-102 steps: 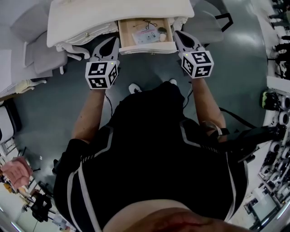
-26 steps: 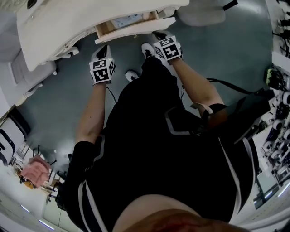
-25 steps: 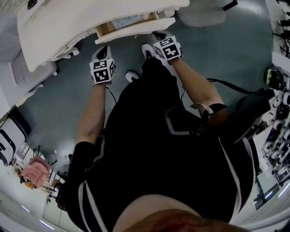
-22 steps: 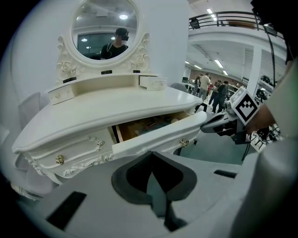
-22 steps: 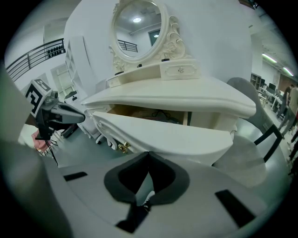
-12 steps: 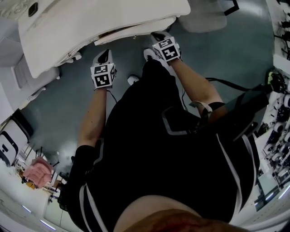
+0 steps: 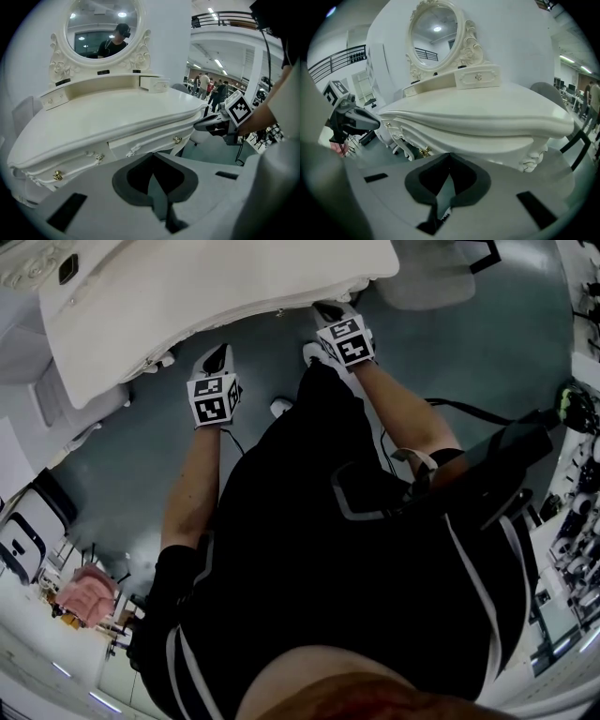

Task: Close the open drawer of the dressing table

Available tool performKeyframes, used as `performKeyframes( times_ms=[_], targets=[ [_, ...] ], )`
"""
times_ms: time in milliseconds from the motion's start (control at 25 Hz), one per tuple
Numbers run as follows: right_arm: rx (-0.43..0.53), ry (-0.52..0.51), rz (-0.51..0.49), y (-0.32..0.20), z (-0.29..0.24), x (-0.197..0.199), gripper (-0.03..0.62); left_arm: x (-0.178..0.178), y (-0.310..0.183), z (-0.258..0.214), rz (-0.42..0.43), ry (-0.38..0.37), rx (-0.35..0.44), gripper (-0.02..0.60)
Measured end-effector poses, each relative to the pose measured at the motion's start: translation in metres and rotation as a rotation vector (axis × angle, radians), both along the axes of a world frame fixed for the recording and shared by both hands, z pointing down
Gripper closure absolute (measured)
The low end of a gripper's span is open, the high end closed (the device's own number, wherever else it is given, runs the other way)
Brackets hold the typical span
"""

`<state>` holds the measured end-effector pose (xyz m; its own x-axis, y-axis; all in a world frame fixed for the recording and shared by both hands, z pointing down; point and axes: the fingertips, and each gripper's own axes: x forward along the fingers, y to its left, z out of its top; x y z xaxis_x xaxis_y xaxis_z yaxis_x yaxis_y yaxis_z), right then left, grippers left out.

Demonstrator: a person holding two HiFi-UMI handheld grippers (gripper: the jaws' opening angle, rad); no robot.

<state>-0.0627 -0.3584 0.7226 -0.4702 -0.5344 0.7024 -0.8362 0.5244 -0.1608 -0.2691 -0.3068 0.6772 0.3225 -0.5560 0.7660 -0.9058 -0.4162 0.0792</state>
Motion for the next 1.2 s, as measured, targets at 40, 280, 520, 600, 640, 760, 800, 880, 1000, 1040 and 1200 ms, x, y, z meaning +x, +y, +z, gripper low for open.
performKeyframes(
  times_ms=[40,280,520,600,640,760,800,880,1000,1040,1200],
  targets=[
    [0.004,-0.002,0.006,-0.003,0.0,0.0,0.589,0.0,-0.001,-0.002,-0.001,0.002,0.003,0.577],
    [0.016,-0.002,0.037,-0.02,0.0,-0.003,0.589,-0.007,-0.003,-0.009,-0.009,0.003,0.017,0.577],
    [0.033,0.008,0.034,-0.029,0.0,-0.003,0.589,-0.009,-0.007,-0.022,-0.005,0.019,0.043,0.577],
    [0.029,0.005,0.043,-0.029,0.0,-0.003,0.589,-0.01,-0.01,-0.025,-0.008,0.02,0.052,0.577],
    [0.025,0.009,0.044,-0.03,0.001,-0.003,0.589,-0.011,-0.01,-0.027,-0.009,0.02,0.058,0.577],
    [0.03,0.042,-0.008,-0.029,-0.002,-0.008,0.589,-0.011,-0.011,-0.037,-0.007,0.031,0.078,0.577],
    [0.033,0.045,-0.035,-0.029,-0.005,-0.012,0.589,-0.011,-0.011,-0.041,-0.004,0.039,0.087,0.577],
    [0.025,0.039,-0.068,-0.025,-0.009,-0.017,0.589,-0.009,-0.012,-0.051,0.002,0.058,0.106,0.577],
    [-0.006,0.024,-0.059,-0.013,-0.015,-0.02,0.589,-0.007,-0.009,-0.064,0.02,0.086,0.13,0.577],
    [-0.009,0.018,-0.05,-0.009,-0.018,-0.02,0.589,-0.006,-0.009,-0.068,0.027,0.096,0.139,0.577],
    [0.019,-0.005,-0.035,0.001,-0.043,-0.024,0.589,-0.007,-0.007,-0.089,0.018,0.132,0.195,0.577]
  ],
)
